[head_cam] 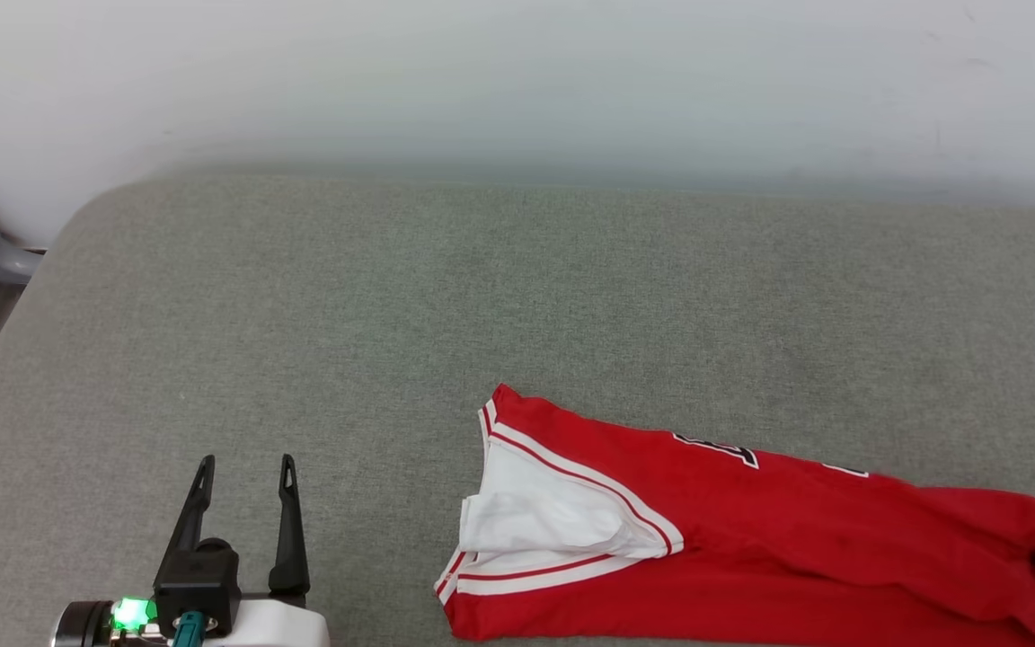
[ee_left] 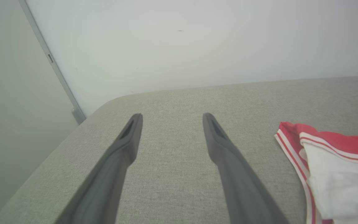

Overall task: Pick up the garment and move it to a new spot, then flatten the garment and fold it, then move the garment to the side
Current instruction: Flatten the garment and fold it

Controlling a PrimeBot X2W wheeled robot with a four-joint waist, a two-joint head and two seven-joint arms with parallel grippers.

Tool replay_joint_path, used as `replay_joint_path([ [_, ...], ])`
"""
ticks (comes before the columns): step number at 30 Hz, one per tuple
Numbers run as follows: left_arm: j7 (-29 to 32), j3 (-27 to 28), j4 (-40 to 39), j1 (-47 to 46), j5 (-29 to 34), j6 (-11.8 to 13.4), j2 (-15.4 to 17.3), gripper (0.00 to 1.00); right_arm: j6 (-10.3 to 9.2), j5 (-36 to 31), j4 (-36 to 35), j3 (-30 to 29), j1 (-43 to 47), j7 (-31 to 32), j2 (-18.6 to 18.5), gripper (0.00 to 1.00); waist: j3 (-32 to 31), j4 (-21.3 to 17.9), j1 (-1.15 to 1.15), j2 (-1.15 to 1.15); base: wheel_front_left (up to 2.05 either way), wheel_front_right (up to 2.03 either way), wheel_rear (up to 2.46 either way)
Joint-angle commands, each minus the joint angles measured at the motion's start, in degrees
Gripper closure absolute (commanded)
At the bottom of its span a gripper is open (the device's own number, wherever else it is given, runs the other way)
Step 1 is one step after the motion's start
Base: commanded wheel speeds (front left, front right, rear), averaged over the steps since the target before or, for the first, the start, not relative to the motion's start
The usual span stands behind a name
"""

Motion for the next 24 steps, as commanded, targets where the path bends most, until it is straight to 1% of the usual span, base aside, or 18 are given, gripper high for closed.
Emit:
replay_joint_path([
  [1,-0.3,0.2,0.1,0.7,0.6,-0.4,-0.2,0.0,-0.07,0.9,-1.5,0.0,0.8,0.3,-0.5,1.0,-0.3,-0.1,0.0,0.0,0.0,0.0,0.0],
  [7,-0.3,0.9,0.3,1.3,1.4,-0.9,-0.9,0.0,-0.06,3.5,-11.3,-1.0,1.2,1.3,0.7,1.0,-0.6,-0.4,0.0,0.0,0.0,0.0,0.0],
  [11,-0.3,1.1,0.1,0.8,2.0,-1.3,-1.4,0.0,-0.06,2.8,-17.9,-1.0,-0.2,2.6,2.5,1.0,-0.2,-0.2,0.0,0.0,0.0,0.0,0.0],
  [15,-0.3,1.1,0.2,0.0,2.4,-1.7,-1.8,0.0,-0.06,0.0,-22.1,0.1,-2.5,5.1,5.9,1.0,0.4,0.2,0.0,0.0,0.0,0.0,0.0],
  [17,-0.3,1.2,0.2,-0.4,2.4,-1.8,-1.9,0.0,-0.06,-1.9,-23.2,1.2,-4.5,6.6,8.2,1.0,0.9,0.5,0.0,0.0,0.0,0.0,0.0],
  [20,-0.3,1.1,0.3,-0.9,2.6,-2.2,-2.3,0.0,-0.06,-4.7,-23.7,3.8,-8.0,9.1,11.5,1.0,1.7,0.9,0.0,0.0,0.0,0.0,0.0],
  [24,-0.3,0.9,0.3,-2.0,2.9,-2.6,-2.8,0.0,-0.06,-9.0,-22.6,8.7,-13.1,11.2,15.9,1.0,3.0,1.6,0.0,0.0,0.0,0.0,0.0],
])
